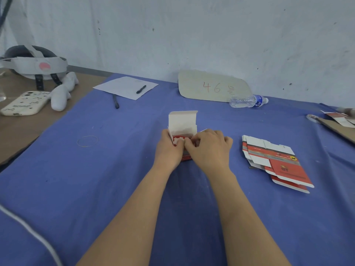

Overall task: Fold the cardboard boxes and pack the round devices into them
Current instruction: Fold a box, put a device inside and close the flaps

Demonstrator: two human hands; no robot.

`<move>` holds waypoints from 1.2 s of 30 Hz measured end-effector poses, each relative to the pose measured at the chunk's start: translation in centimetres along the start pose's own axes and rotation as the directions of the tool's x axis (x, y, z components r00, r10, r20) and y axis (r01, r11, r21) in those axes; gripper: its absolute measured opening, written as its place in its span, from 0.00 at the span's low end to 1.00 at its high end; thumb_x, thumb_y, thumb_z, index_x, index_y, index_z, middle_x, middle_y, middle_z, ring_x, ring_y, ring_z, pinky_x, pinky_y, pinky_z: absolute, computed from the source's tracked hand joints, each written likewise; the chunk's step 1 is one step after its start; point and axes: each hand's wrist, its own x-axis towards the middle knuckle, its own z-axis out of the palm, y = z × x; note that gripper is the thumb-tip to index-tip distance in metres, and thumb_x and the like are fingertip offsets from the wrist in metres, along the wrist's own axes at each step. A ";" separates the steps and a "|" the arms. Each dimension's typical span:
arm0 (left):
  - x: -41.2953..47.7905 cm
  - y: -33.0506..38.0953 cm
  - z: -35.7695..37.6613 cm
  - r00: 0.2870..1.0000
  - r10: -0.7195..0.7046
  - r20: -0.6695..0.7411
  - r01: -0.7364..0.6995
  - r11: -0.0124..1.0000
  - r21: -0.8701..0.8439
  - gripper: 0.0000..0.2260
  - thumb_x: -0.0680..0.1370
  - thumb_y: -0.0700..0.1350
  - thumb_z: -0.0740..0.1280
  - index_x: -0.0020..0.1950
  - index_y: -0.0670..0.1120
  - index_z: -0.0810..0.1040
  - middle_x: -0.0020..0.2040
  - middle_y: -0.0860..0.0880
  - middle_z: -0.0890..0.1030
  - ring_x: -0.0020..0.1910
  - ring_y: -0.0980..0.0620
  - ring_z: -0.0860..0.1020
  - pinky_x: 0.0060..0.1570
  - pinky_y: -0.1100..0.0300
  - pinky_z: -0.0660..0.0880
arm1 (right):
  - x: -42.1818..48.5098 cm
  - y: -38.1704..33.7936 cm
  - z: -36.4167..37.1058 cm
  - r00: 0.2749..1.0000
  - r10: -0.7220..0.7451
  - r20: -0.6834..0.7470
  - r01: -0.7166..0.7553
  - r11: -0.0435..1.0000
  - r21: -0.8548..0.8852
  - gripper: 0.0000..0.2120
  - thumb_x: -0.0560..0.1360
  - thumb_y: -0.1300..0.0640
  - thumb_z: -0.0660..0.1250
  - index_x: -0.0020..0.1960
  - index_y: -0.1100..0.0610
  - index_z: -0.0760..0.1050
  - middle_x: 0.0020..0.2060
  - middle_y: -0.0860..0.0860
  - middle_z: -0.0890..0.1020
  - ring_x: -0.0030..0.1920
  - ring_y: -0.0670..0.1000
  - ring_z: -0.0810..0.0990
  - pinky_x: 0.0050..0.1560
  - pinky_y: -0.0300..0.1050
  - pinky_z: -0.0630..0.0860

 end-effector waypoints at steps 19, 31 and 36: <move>-0.3 0.2 0.0 1.000 0.005 0.010 -0.006 1.000 0.022 0.06 0.78 0.41 0.61 0.54 0.46 0.67 0.45 0.54 0.74 0.42 0.58 0.73 0.36 0.67 0.69 | 0.7 -0.3 0.1 0.996 0.088 0.010 -0.088 0.995 -0.042 0.13 0.81 0.49 0.58 0.55 0.50 0.80 0.54 0.51 0.72 0.54 0.54 0.66 0.50 0.44 0.58; -0.3 0.5 0.1 1.000 0.001 -0.013 0.000 0.995 0.104 0.07 0.77 0.41 0.62 0.55 0.42 0.70 0.54 0.45 0.76 0.55 0.45 0.74 0.52 0.51 0.74 | 0.5 0.7 -1.6 0.989 0.065 0.135 -0.091 0.977 0.194 0.08 0.77 0.57 0.62 0.53 0.54 0.79 0.50 0.49 0.83 0.53 0.53 0.79 0.56 0.51 0.73; -0.3 0.5 0.1 0.994 -0.023 -0.108 0.045 0.976 0.212 0.12 0.76 0.45 0.65 0.57 0.41 0.74 0.58 0.43 0.72 0.60 0.42 0.70 0.59 0.48 0.71 | 0.1 1.3 -2.4 0.960 -0.050 0.275 0.025 0.995 0.095 0.10 0.78 0.44 0.60 0.46 0.47 0.77 0.48 0.46 0.82 0.56 0.52 0.73 0.51 0.47 0.59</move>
